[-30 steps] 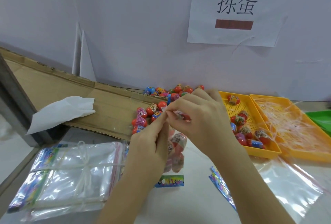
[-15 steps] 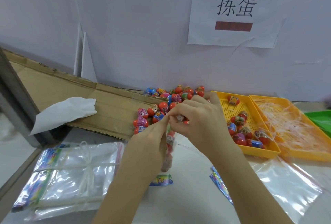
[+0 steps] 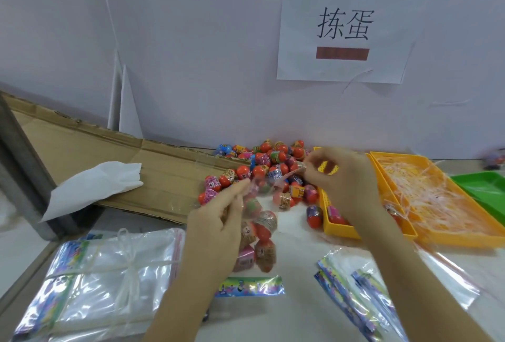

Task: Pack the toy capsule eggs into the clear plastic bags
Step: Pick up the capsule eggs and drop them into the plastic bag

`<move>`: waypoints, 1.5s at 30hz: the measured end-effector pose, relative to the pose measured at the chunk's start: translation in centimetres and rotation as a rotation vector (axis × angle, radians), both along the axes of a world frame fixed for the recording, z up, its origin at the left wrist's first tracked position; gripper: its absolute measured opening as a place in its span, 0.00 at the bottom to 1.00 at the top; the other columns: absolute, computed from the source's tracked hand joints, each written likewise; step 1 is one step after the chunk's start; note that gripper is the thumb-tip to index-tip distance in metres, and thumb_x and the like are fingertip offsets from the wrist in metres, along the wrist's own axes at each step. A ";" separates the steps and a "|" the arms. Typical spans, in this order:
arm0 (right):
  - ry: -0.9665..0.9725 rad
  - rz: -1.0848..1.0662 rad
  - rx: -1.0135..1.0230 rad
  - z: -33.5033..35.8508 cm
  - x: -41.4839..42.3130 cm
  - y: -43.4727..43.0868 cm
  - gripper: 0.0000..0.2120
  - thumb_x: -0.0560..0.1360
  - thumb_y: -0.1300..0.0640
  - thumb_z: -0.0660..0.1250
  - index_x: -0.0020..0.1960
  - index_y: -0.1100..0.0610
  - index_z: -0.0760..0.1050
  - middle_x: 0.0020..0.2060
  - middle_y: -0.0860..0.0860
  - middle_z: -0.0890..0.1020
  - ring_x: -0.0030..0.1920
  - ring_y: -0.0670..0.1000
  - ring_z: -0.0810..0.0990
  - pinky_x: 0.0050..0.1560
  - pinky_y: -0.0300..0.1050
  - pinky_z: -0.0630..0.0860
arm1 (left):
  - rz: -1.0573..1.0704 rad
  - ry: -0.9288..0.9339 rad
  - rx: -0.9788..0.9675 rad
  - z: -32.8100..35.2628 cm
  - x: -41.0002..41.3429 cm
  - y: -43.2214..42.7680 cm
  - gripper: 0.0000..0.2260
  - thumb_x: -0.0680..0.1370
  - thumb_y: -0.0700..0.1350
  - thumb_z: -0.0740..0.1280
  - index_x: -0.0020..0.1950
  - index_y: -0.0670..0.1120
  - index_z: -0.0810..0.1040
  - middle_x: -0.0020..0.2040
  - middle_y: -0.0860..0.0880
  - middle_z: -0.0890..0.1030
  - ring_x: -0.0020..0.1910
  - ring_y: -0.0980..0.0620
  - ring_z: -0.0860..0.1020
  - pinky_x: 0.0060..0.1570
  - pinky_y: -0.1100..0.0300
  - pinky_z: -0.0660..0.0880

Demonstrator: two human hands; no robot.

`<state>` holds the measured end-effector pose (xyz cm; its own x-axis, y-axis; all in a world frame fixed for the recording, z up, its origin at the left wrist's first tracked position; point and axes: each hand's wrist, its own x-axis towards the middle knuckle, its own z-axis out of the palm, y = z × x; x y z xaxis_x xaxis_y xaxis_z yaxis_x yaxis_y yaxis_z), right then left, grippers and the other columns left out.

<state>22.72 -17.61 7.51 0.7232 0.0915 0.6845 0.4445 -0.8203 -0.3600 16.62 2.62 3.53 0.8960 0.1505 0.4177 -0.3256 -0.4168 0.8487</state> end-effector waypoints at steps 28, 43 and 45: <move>0.962 0.503 0.244 -0.5 0.4 -0.6 0.22 0.76 0.58 0.70 0.66 0.43 0.73 0.59 0.43 0.80 0.54 0.48 0.82 0.57 0.53 0.79 | -0.234 0.162 -0.379 -0.2 0.6 0.7 0.14 0.80 0.37 0.63 0.56 0.55 0.81 0.49 0.59 0.85 0.49 0.58 0.84 0.45 0.59 0.82; 0.814 0.439 0.298 0.2 0.6 -2.6 0.06 0.65 0.48 0.70 0.40 0.46 0.84 0.38 0.51 0.85 0.41 0.53 0.83 0.43 0.42 0.80 | -0.223 0.151 -0.413 0.0 0.8 1.4 0.15 0.80 0.37 0.63 0.53 0.57 0.82 0.48 0.55 0.86 0.50 0.57 0.84 0.45 0.59 0.82; 0.809 0.430 0.249 0.6 0.5 -2.7 0.05 0.65 0.47 0.70 0.38 0.42 0.84 0.38 0.46 0.85 0.40 0.48 0.83 0.41 0.38 0.80 | -0.223 0.151 -0.373 0.0 0.7 1.2 0.15 0.80 0.39 0.63 0.53 0.59 0.81 0.49 0.57 0.86 0.50 0.59 0.83 0.46 0.58 0.82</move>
<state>23.20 -20.31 8.07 0.9250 0.3789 0.0267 0.2298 -0.5023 -0.8336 17.36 3.86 3.56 0.9703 0.0626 0.2335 -0.2335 -0.0077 0.9723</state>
